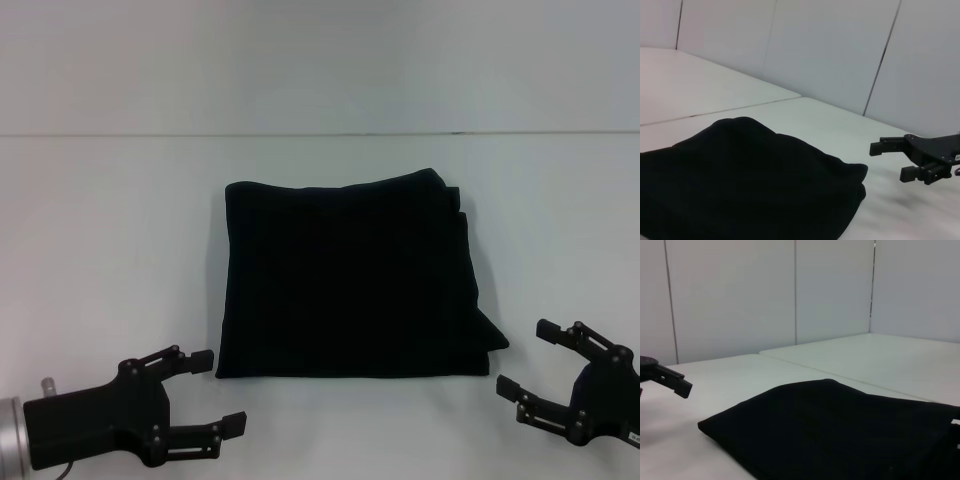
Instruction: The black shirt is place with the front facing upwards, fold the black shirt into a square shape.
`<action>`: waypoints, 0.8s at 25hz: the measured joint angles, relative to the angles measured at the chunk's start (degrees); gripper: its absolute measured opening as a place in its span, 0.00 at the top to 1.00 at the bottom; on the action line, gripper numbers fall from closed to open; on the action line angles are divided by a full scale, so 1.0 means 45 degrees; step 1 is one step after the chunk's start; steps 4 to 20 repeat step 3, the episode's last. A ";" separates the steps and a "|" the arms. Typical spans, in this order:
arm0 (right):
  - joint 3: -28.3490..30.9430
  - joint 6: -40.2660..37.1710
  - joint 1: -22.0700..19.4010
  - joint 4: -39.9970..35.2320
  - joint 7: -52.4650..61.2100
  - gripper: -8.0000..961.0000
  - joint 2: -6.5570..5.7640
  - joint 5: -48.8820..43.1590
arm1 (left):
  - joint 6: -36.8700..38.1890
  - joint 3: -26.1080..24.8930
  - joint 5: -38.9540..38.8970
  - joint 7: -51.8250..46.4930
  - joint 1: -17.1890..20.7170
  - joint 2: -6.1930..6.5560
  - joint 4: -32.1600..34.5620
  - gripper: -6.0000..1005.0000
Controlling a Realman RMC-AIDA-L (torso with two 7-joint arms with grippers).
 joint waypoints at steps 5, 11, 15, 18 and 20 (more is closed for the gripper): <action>-0.0006 -0.0007 0.0014 0.0060 -0.0001 0.04 0.0003 0.0000 | 0.0009 -0.0001 -0.0018 0.0002 -0.0025 0.0003 0.0034 0.06; -0.0006 -0.0007 0.0014 0.0060 -0.0001 0.04 0.0003 0.0000 | 0.0009 -0.0001 -0.0018 0.0002 -0.0025 0.0003 0.0034 0.06; -0.0006 -0.0007 0.0014 0.0060 -0.0001 0.04 0.0003 0.0000 | 0.0009 -0.0001 -0.0018 0.0002 -0.0025 0.0003 0.0034 0.06; -0.0006 -0.0007 0.0014 0.0060 -0.0001 0.04 0.0003 0.0000 | 0.0009 -0.0001 -0.0018 0.0002 -0.0025 0.0003 0.0034 0.06; -0.0006 -0.0007 0.0014 0.0060 -0.0001 0.04 0.0003 0.0000 | 0.0009 -0.0001 -0.0018 0.0002 -0.0025 0.0003 0.0034 0.06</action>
